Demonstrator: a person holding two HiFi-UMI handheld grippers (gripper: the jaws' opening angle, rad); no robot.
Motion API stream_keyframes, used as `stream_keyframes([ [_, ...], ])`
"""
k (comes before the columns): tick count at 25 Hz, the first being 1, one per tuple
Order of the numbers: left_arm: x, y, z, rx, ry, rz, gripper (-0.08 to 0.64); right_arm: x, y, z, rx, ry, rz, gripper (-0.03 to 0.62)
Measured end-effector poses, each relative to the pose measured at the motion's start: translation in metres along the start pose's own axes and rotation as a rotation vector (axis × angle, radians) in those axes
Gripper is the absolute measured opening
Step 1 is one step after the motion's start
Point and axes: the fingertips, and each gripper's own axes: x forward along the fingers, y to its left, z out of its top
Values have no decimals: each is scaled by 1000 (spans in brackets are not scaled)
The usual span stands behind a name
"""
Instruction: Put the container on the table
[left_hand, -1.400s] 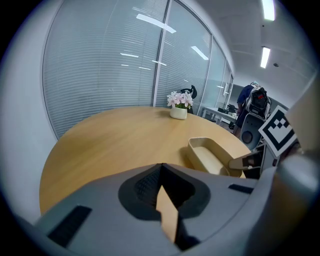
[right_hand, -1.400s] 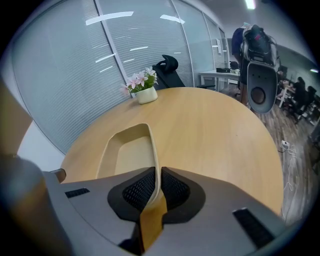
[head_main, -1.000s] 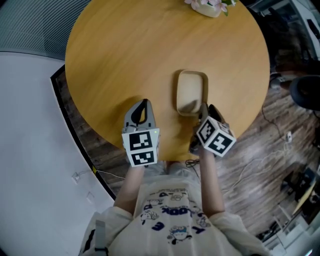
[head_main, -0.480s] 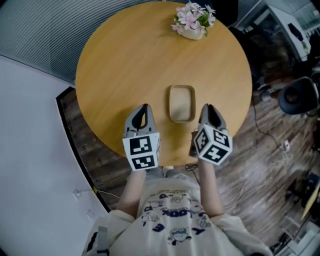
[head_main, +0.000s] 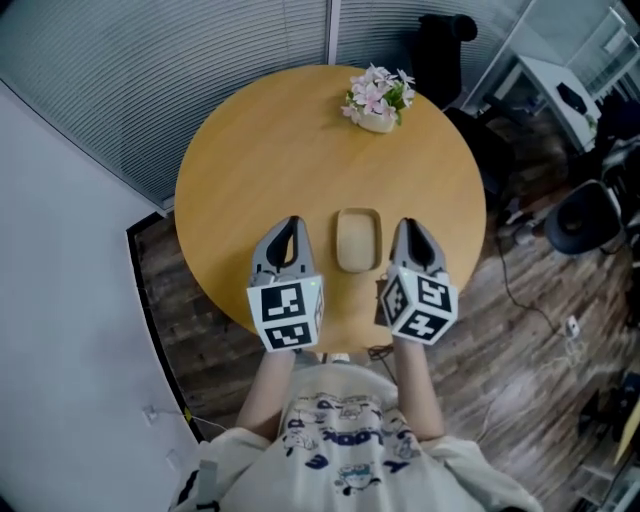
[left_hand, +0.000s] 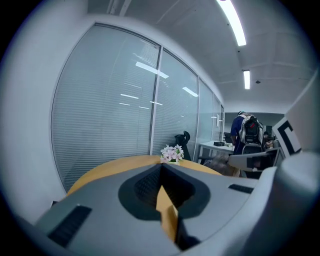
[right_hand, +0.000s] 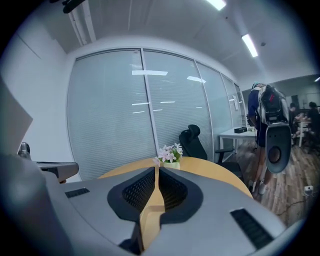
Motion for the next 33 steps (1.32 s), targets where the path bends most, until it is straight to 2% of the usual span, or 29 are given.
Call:
stream_keyframes([
  [10,-28,-1,40,14,-98,20,3,-19,20,38,-34,-82,56,26],
  [21,-40,1,46,18,-120,32,3,-30,27,44,-50,-105,75,26],
  [33,-42,-4,44,11,-122,29,3,-34,24,35,-41,-101,78,26],
])
